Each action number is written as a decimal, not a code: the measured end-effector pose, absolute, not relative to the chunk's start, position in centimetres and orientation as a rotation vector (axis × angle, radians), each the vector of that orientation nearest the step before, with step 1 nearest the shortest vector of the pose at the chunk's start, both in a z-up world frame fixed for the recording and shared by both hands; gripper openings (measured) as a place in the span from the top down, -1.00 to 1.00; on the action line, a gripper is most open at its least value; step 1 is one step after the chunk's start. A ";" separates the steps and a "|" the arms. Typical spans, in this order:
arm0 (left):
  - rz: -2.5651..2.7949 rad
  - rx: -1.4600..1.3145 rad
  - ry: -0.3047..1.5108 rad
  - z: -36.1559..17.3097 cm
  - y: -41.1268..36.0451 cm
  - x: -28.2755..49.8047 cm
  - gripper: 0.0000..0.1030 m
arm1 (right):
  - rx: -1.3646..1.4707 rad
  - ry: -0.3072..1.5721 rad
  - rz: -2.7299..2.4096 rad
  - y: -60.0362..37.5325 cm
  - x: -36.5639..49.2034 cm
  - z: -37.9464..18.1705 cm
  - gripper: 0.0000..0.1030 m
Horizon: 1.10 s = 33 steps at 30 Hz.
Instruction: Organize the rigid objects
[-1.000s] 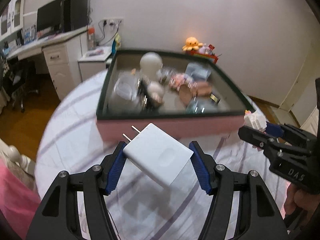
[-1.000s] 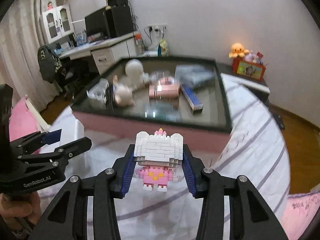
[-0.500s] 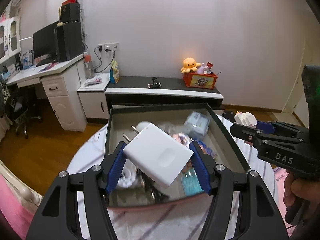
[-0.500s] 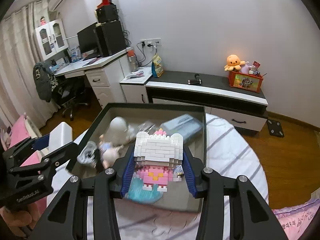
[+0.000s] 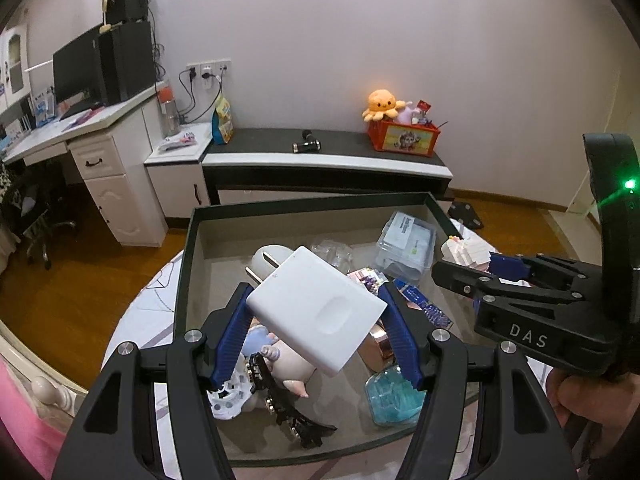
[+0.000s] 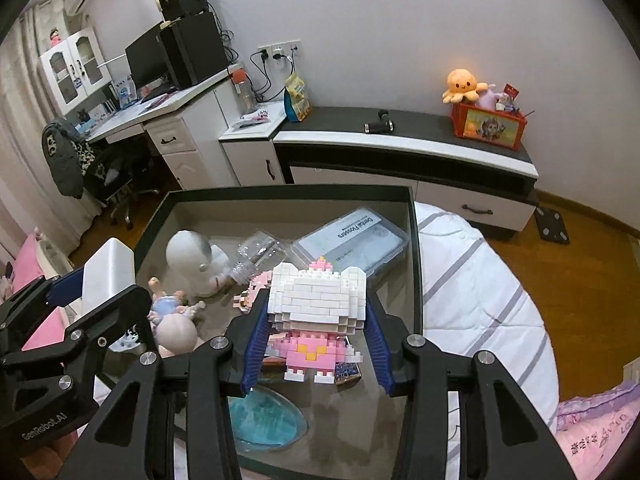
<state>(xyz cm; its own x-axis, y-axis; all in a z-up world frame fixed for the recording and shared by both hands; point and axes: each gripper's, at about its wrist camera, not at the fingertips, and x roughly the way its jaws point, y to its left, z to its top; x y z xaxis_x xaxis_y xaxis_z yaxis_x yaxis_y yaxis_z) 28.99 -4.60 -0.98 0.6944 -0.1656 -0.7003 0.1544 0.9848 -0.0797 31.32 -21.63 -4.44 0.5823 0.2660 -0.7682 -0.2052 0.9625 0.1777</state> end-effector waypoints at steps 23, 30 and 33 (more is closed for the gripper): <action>-0.117 -0.024 0.739 0.6 -3.6 26.8 -1.00 | 0.133 0.852 0.221 -23.0 30.0 -2.5 -1.00; -0.113 -0.025 0.689 2.3 -3.5 24.2 -1.00 | 0.128 0.818 0.214 -22.9 27.0 -1.6 -1.00; -0.112 -0.029 0.670 3.1 -3.1 22.7 -1.00 | 0.132 0.800 0.220 -22.9 25.5 -1.0 -1.00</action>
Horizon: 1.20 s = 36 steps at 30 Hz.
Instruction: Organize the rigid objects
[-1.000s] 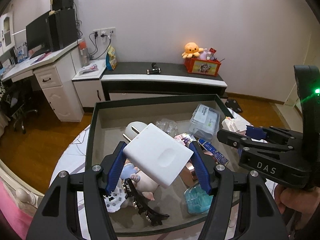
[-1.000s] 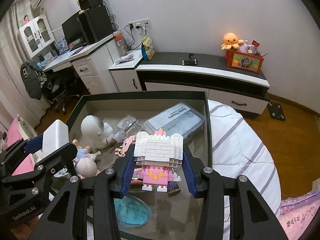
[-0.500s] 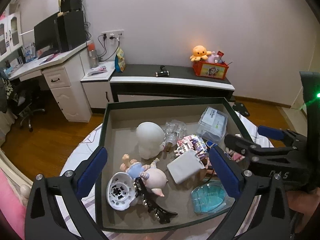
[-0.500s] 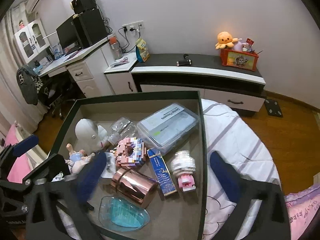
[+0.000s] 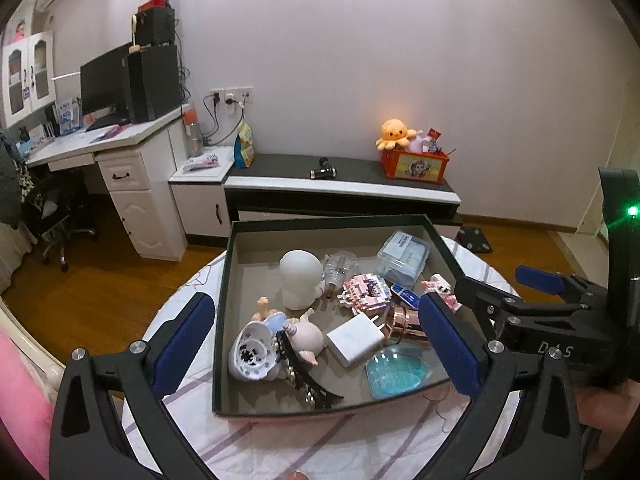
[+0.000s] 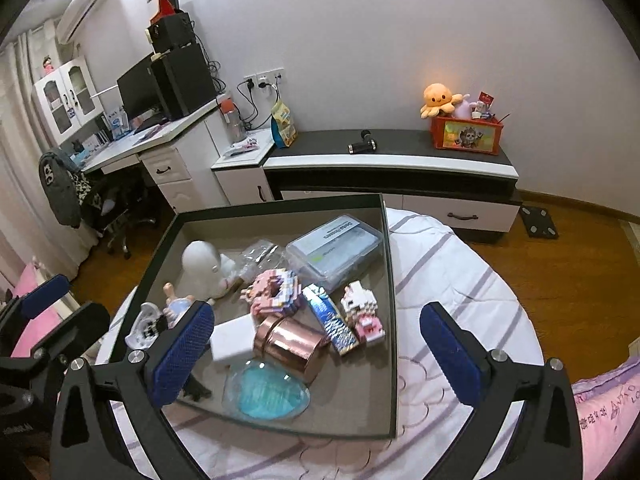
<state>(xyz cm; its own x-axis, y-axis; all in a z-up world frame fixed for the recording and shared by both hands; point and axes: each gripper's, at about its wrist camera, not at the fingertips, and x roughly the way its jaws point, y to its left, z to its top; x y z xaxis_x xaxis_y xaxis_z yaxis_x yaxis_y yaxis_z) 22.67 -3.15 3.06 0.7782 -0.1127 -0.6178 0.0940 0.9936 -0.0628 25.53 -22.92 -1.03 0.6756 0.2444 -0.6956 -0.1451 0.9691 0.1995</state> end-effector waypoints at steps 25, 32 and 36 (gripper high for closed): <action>-0.066 -0.030 0.505 6.1 -1.6 7.9 -1.00 | 0.116 0.539 0.153 -22.4 8.1 3.1 -1.00; -0.033 -0.046 0.445 6.0 -1.7 2.7 -1.00 | 0.102 0.473 0.064 -22.6 1.9 2.4 -1.00; -0.020 -0.035 0.413 6.0 -2.0 0.2 -1.00 | 0.052 0.442 0.026 -22.0 -0.9 2.2 -1.00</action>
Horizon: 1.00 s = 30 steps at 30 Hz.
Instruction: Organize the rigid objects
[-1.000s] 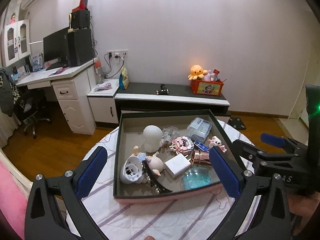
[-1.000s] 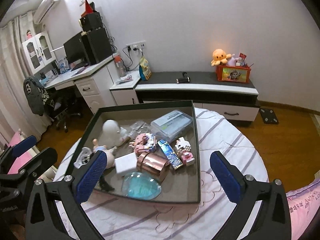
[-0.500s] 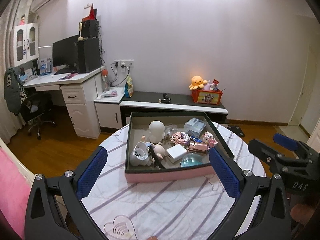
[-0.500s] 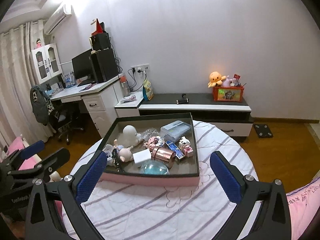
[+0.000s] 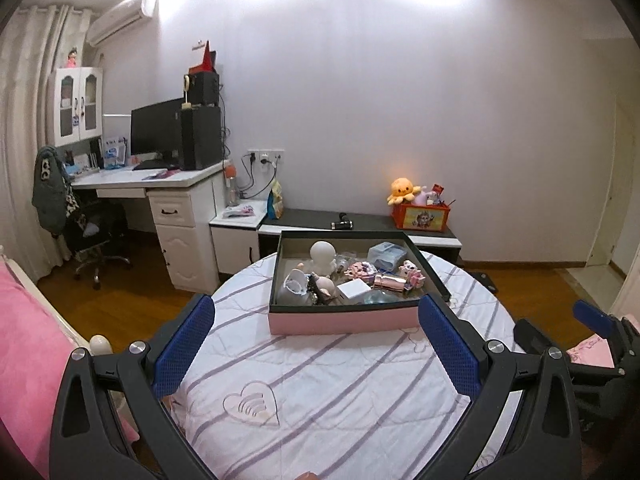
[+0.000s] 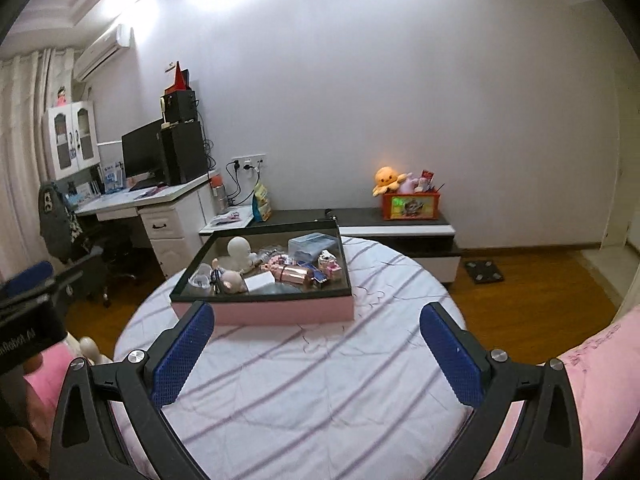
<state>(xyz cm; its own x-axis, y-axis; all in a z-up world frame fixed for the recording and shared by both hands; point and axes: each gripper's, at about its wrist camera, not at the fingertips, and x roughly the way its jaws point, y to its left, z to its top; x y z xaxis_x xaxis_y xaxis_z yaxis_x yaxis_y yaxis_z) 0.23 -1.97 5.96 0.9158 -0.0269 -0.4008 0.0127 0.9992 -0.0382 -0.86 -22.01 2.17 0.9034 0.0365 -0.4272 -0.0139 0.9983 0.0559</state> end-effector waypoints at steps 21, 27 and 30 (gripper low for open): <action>0.009 -0.058 0.416 5.0 -0.2 -2.8 -1.00 | 0.041 0.412 0.042 -20.1 -2.8 2.5 -1.00; 0.003 -0.057 0.419 4.8 -0.1 -2.6 -1.00 | 0.043 0.415 0.046 -20.2 -2.8 2.4 -1.00; -0.002 -0.059 0.423 4.5 -0.1 -2.5 -1.00 | 0.043 0.416 0.046 -20.2 -2.8 2.4 -1.00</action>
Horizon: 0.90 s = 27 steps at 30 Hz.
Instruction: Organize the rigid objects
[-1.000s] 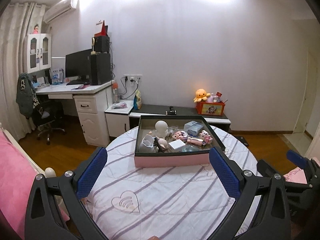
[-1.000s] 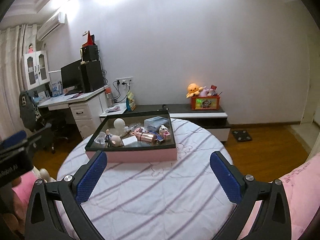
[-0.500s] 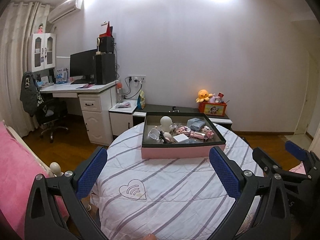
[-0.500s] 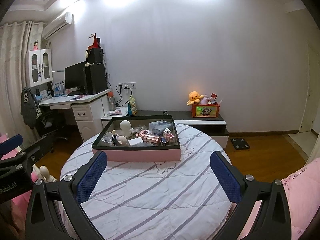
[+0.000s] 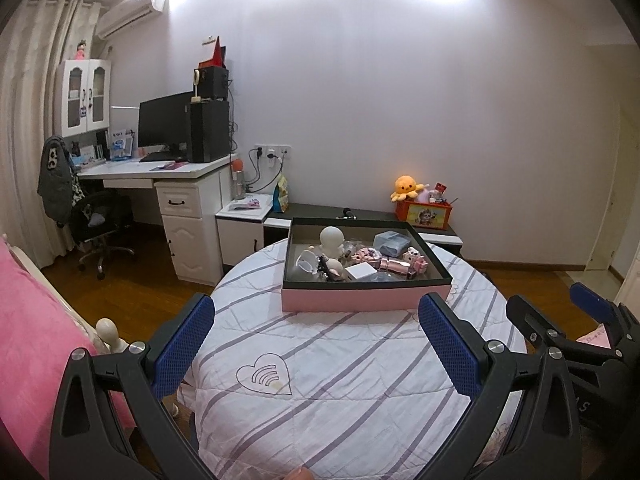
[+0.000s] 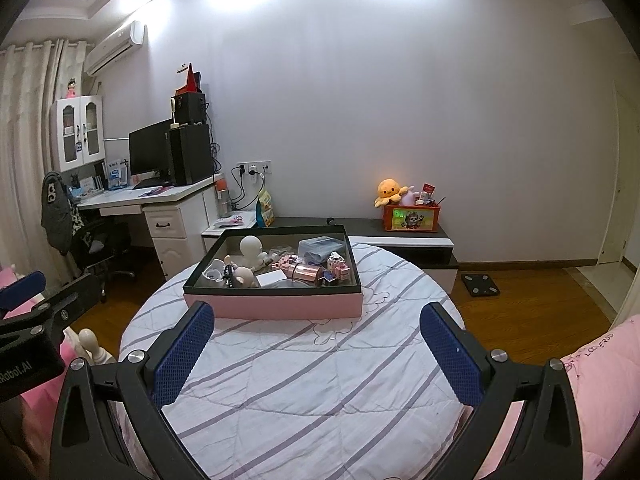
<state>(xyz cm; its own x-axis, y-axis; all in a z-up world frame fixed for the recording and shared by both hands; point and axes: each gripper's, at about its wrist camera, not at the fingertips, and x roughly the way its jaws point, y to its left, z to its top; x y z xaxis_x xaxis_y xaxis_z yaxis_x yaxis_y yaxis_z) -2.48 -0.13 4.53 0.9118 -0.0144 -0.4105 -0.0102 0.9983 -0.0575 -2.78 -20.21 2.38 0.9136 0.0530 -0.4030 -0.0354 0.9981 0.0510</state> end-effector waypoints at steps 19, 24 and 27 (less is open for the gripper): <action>-0.027 -0.075 0.444 4.0 -0.2 -2.0 -1.00 | 0.040 0.420 0.040 -20.2 -2.7 2.2 -1.00; -0.027 -0.080 0.447 3.8 0.0 -1.7 -1.00 | 0.040 0.420 0.038 -20.2 -2.7 2.1 -1.00; -0.033 -0.083 0.442 3.8 0.1 -1.8 -1.00 | 0.043 0.423 0.036 -20.3 -2.6 1.9 -1.00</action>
<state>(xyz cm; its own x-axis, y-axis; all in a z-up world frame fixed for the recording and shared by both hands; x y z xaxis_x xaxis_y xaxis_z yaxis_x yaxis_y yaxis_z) -1.78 0.09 3.78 0.9034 -0.0494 -0.4259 0.0135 0.9961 -0.0869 -2.55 -20.30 1.88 0.9111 0.0441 -0.4097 -0.0261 0.9984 0.0495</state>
